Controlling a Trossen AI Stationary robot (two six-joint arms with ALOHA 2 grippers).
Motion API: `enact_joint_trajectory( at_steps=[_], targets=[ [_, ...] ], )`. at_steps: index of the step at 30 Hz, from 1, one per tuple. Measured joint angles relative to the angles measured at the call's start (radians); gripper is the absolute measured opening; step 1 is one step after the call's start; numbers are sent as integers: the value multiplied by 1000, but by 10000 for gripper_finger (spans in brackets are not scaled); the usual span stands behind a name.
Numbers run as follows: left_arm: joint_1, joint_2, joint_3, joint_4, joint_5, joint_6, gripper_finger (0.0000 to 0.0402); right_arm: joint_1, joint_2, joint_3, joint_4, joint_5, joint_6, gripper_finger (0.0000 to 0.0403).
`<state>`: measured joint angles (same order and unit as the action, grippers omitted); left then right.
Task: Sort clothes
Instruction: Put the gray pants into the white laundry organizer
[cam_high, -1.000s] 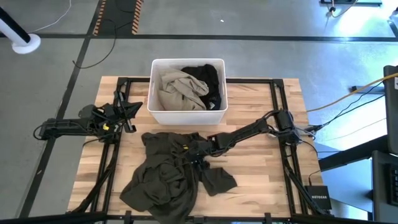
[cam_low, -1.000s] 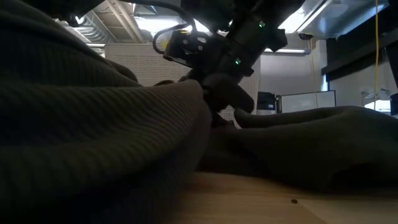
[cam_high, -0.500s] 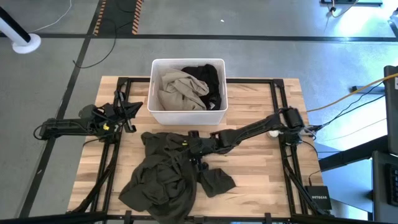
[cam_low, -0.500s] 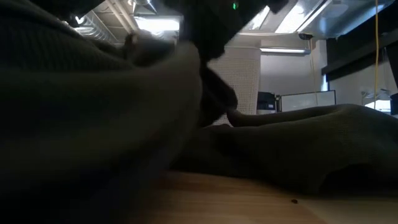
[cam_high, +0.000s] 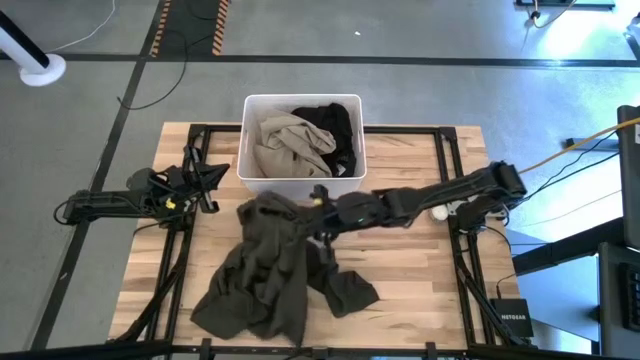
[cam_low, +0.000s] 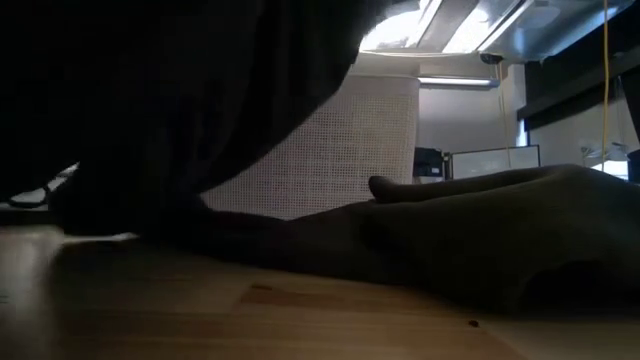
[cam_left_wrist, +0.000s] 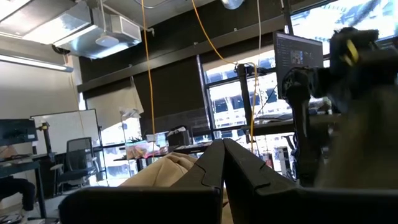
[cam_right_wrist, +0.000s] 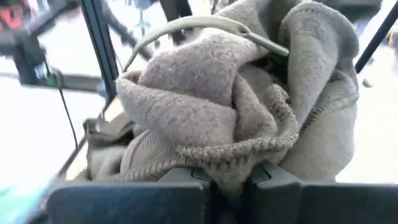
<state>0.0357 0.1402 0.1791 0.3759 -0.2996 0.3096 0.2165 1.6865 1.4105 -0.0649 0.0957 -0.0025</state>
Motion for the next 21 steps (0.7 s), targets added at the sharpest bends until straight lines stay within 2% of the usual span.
enact_joint_trajectory(
  at_steps=[10,17,21],
  targets=[
    [0,0,0,1,0,0,0,-1,-146,2,111,67,-8,25],
    [0,0,0,1,0,0,0,-1,-220,2,215,123,-83,25],
    [0,0,0,1,0,0,0,-1,-237,73,219,176,-153,25]
  ],
)
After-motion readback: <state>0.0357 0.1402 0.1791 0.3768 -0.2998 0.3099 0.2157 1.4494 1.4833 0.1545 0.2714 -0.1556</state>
